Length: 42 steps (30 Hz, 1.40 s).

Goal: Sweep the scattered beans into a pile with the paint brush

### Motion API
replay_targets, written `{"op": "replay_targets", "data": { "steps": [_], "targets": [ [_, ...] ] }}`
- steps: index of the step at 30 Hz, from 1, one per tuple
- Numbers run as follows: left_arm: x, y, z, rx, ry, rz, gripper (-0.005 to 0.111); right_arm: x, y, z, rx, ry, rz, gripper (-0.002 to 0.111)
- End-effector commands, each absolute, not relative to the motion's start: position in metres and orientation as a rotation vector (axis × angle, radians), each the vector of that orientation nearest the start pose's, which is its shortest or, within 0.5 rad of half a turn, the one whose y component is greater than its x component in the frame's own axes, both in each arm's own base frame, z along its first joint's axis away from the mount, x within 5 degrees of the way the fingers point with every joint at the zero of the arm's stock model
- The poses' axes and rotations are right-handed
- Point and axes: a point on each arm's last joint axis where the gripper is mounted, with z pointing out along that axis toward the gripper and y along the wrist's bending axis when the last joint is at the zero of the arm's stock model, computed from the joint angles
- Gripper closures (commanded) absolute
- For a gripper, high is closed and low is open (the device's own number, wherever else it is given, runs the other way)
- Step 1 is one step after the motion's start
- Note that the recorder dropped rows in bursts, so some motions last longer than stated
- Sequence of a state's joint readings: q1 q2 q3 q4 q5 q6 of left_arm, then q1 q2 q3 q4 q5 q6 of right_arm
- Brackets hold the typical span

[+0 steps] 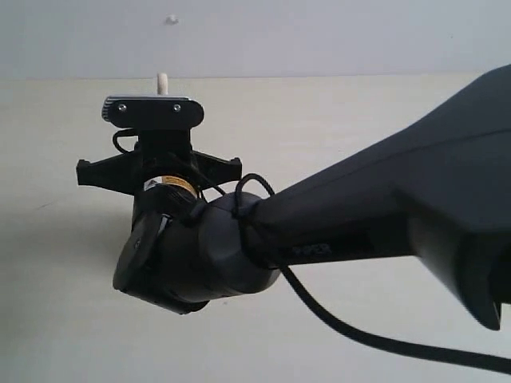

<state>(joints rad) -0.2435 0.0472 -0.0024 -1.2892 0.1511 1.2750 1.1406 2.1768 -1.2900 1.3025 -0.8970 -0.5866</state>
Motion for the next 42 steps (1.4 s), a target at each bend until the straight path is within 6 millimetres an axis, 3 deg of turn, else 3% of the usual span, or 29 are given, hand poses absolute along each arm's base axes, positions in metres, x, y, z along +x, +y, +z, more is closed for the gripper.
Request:
{"op": "replay_targets", "data": {
  "steps": [1,16,25,33,42],
  "targets": [
    [0.054,-0.027,0.207,0.292,1.549,-0.322,0.107,0.246,0.361,0.144,-0.022,1.877,0.176,0.108],
    [0.054,-0.027,0.207,0.292,1.549,-0.322,0.107,0.249,0.346,0.148,-0.001,1.811,-0.06,0.108],
    [0.054,-0.027,0.207,0.292,1.549,-0.322,0.107,0.248,0.346,0.149,0.044,1.831,-0.017,0.108],
    [0.054,-0.027,0.207,0.292,1.549,-0.322,0.107,0.244,0.349,0.172,0.086,1.815,0.092,0.108],
    [0.054,-0.027,0.207,0.292,1.549,-0.322,0.107,0.238,0.345,0.194,0.039,1.804,0.028,0.108]
  ]
}}
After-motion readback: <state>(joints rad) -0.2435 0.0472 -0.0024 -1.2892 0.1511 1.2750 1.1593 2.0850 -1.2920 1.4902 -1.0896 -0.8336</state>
